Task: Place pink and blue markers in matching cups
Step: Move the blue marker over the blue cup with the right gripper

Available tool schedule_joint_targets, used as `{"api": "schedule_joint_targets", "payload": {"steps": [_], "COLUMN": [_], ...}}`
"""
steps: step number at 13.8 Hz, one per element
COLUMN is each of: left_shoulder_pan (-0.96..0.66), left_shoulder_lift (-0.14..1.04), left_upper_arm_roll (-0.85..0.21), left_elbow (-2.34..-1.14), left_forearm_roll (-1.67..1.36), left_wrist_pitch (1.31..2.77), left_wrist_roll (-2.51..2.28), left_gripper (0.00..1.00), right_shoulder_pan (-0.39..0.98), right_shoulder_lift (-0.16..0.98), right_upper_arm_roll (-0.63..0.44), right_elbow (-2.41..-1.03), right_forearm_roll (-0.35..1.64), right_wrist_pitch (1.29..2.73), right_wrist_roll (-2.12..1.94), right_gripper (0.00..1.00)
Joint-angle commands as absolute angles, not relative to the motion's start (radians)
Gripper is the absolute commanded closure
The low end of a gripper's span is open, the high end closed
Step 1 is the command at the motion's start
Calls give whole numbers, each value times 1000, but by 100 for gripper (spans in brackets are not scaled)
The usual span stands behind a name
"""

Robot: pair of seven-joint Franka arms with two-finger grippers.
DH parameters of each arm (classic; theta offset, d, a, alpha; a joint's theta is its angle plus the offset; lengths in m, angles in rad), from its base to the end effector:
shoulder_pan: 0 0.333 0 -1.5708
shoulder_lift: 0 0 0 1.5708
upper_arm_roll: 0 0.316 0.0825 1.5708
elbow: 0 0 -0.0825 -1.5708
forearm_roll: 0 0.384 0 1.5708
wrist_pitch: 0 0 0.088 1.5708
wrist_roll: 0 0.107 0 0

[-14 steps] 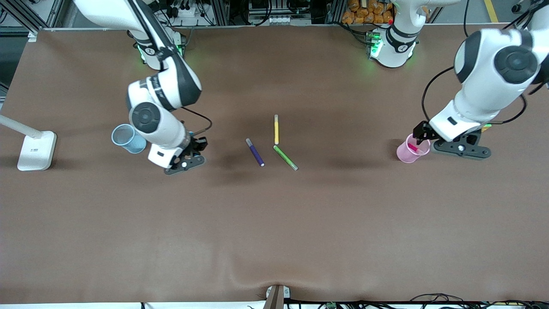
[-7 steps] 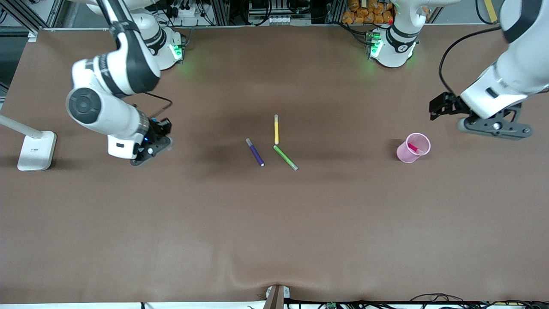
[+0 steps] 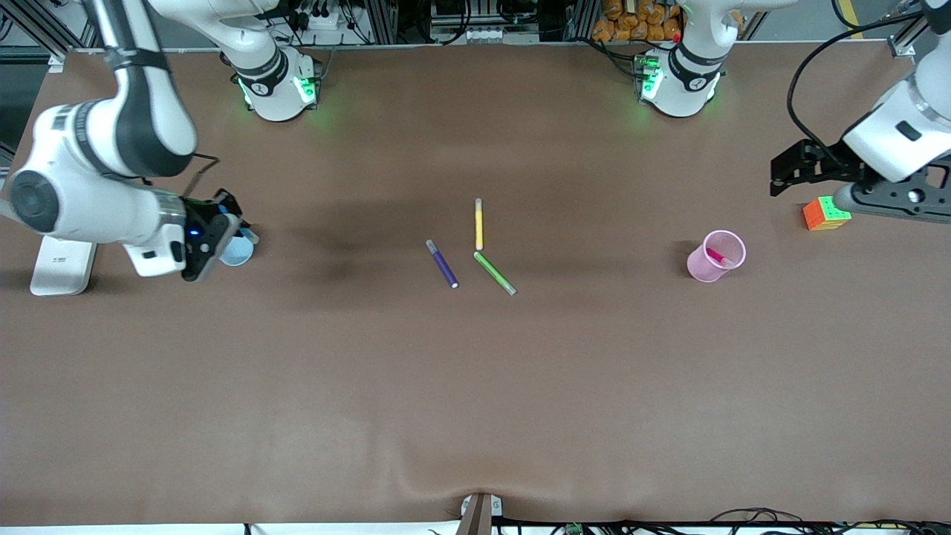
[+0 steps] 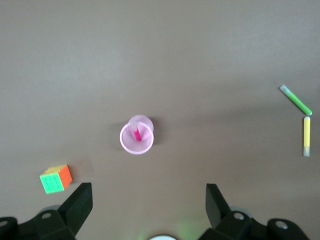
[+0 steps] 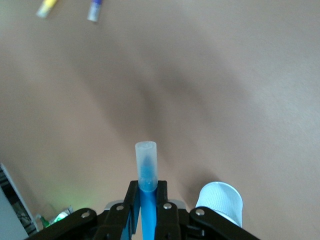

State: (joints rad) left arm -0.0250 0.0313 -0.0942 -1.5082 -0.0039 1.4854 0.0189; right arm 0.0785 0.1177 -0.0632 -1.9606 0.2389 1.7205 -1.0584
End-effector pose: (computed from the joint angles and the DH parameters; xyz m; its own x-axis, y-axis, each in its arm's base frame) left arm 0.5517 -0.0656 0.6292 0.9890 -0.1379 -0.0538 -0.1377 -0.9904 0.0079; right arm 0.5405 0.0309 0.3938 0.5453 0.8382 0.0007 0.7662 -0.4981 -0.4059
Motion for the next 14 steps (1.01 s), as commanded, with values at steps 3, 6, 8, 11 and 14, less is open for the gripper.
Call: {"api": "schedule_joint_targets", "payload": {"steps": [3,6,8,11,14], "left_shoulder_pan": [21,17,12,17,20], "left_shoulder_lift": [28,43,38,34,31], "left_upper_arm_roll": [-81,-83,-92,-91,-89], "left_elbow": [-1462,-1457,-1457,-1456,-1462], "left_forearm_roll": [-55,-45,-44,-46,-48], "left_wrist_pitch": [1428,1448,1450,1451,1454], "left_wrist_roll": [28,8,8,8,8], "left_gripper": [0,0,0,0,0], "right_shoulder_pan": [-72,-165,-236,-325,-380], "right_shoulder_lift": [138,198,265,342,388], "right_upper_arm_roll": [-48,-48,-48,-48,-48], "right_elbow": [-1965,-1957,-1945,-1916,-1914], "right_forearm_roll": [395,488,537,566,577], "right_wrist_pitch": [1629,1554,1491,1386,1361], "right_wrist_roll": [-1476,-1809,-1996,-2162,-2261], "right_gripper": [100,100,100,100,100]}}
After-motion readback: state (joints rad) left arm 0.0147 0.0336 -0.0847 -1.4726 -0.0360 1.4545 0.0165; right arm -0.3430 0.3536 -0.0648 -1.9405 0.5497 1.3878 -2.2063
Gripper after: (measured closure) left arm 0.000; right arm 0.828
